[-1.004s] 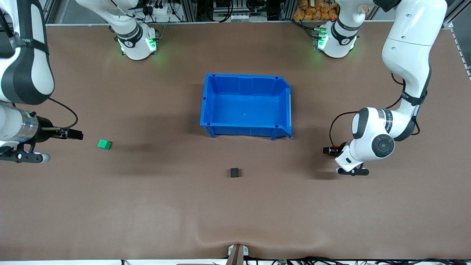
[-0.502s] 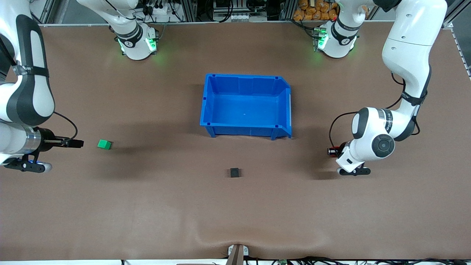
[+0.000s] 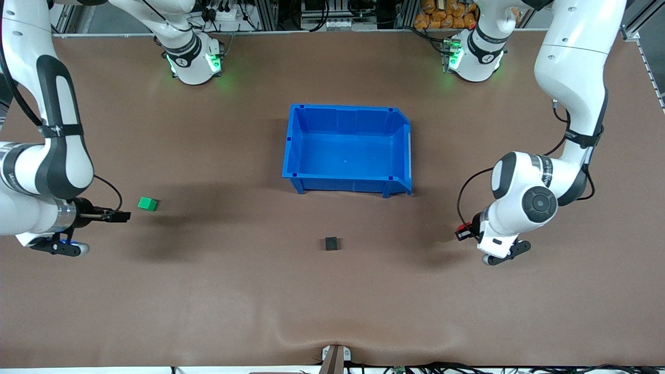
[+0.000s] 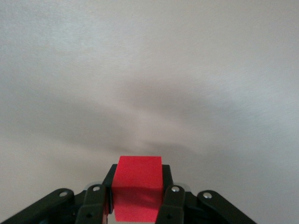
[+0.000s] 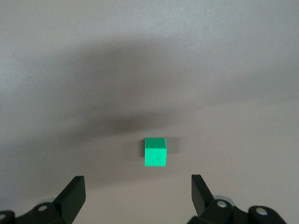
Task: Attach green and red cubes to black cube
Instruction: 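Close the right gripper on the green cube while the left gripper grasps the red cube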
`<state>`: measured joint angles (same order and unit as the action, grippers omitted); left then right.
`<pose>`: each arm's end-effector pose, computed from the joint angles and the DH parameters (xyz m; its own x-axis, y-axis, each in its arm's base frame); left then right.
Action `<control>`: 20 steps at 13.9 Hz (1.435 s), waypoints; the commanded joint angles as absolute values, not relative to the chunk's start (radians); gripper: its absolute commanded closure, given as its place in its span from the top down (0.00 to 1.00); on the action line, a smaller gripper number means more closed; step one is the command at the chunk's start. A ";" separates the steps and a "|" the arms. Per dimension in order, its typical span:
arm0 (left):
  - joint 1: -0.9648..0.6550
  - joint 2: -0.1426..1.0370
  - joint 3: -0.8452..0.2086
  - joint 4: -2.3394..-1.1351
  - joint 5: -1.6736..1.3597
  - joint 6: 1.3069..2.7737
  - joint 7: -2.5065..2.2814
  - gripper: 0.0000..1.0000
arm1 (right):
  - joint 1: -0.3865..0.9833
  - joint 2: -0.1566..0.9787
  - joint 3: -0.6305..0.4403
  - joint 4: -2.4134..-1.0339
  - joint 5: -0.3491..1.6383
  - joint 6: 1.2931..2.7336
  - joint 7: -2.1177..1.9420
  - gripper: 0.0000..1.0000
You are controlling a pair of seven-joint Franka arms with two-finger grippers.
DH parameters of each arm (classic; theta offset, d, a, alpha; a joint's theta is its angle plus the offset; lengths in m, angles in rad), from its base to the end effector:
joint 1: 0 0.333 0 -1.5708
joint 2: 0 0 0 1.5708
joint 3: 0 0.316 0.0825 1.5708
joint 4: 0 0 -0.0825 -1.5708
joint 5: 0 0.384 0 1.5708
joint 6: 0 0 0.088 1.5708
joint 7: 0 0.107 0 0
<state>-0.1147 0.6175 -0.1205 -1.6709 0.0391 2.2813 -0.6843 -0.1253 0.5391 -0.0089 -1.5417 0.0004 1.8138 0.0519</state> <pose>0.6648 -0.1490 0.2474 0.9022 0.4304 -0.0271 0.4311 -0.9018 0.0296 0.6592 -0.0882 0.3200 0.9477 -0.1804 -0.2632 -0.1822 -0.9831 0.0179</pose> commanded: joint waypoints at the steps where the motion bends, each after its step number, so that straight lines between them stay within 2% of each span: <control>1: -0.165 0.661 -0.117 -1.589 0.028 2.269 -0.880 0.00 | -0.150 0.592 0.002 -1.534 0.020 1.824 0.057 1.00; 6: -0.239 0.745 -0.115 -1.435 -0.153 2.270 -1.309 0.00 | -0.166 0.632 0.002 -1.560 0.021 1.833 0.060 1.00; 10: -0.334 0.871 -0.114 -1.261 -0.170 2.289 -1.732 0.00 | -0.181 0.638 0.002 -1.646 0.021 1.942 0.060 1.00; 13: -0.394 0.917 -0.109 -1.233 -0.172 2.399 -1.947 0.00 | -0.183 0.640 0.002 -1.709 0.073 2.005 0.060 1.00; 15: -0.417 0.946 -0.113 -1.223 -0.173 2.462 -2.047 0.00 | -0.178 0.644 0.002 -1.732 0.112 2.017 0.058 0.90; 18: -0.448 0.986 -0.120 -1.194 -0.182 2.474 -2.077 0.00 | -0.187 0.652 -0.002 -1.733 0.110 2.022 0.046 0.80; 19: -0.462 0.997 -0.120 -1.192 -0.204 2.483 -2.085 0.00 | -0.199 0.652 -0.002 -1.732 0.110 2.022 0.043 0.74; 20: -0.471 1.008 -0.118 -1.187 -0.213 2.491 -2.086 0.00 | -0.207 0.652 -0.002 -1.732 0.109 2.020 0.041 0.63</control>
<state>-0.4453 0.9692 -0.1257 -1.2339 -0.1788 2.4748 -2.0691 -0.1746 0.6591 -0.0118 -1.7225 0.0931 2.0132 0.0529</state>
